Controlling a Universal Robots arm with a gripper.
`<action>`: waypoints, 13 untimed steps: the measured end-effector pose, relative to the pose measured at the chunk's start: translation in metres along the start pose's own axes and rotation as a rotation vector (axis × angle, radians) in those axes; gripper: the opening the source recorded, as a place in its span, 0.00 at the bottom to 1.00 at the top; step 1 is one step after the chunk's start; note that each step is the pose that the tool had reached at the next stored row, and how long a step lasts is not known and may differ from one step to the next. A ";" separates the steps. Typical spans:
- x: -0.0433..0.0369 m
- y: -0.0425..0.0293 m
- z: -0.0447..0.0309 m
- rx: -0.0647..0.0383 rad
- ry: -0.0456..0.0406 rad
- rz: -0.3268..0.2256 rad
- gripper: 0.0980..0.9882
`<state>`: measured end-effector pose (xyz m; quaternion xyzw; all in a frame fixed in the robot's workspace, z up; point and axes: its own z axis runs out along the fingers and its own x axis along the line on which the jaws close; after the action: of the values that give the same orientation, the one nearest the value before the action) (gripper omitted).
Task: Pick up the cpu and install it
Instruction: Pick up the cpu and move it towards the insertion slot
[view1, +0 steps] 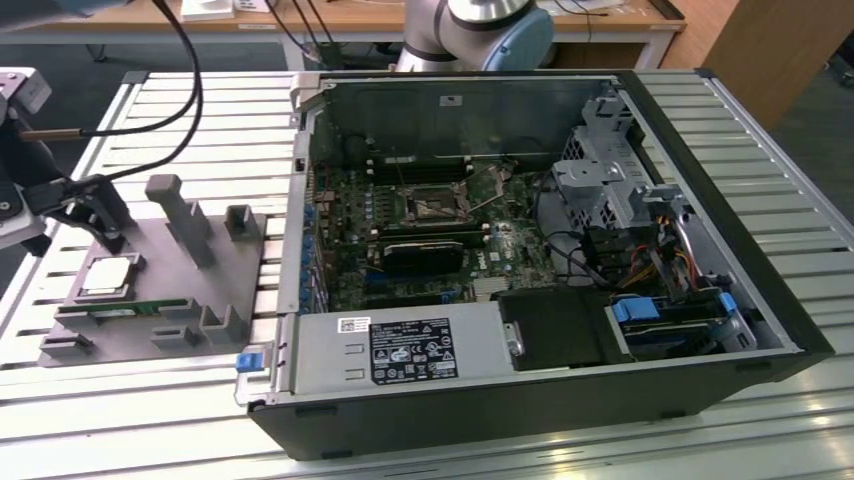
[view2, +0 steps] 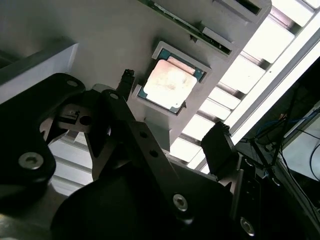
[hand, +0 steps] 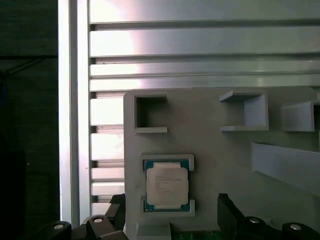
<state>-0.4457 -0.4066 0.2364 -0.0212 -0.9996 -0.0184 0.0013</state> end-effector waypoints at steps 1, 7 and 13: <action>0.0000 -0.0002 0.0018 0.000 0.0000 0.000 0.81; -0.0002 -0.0043 0.0127 -0.001 0.0000 0.000 0.81; -0.0002 -0.0048 0.0235 -0.001 0.0001 0.000 0.81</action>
<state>-0.4457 -0.4105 0.2127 -0.0212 -0.9996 -0.0191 0.0014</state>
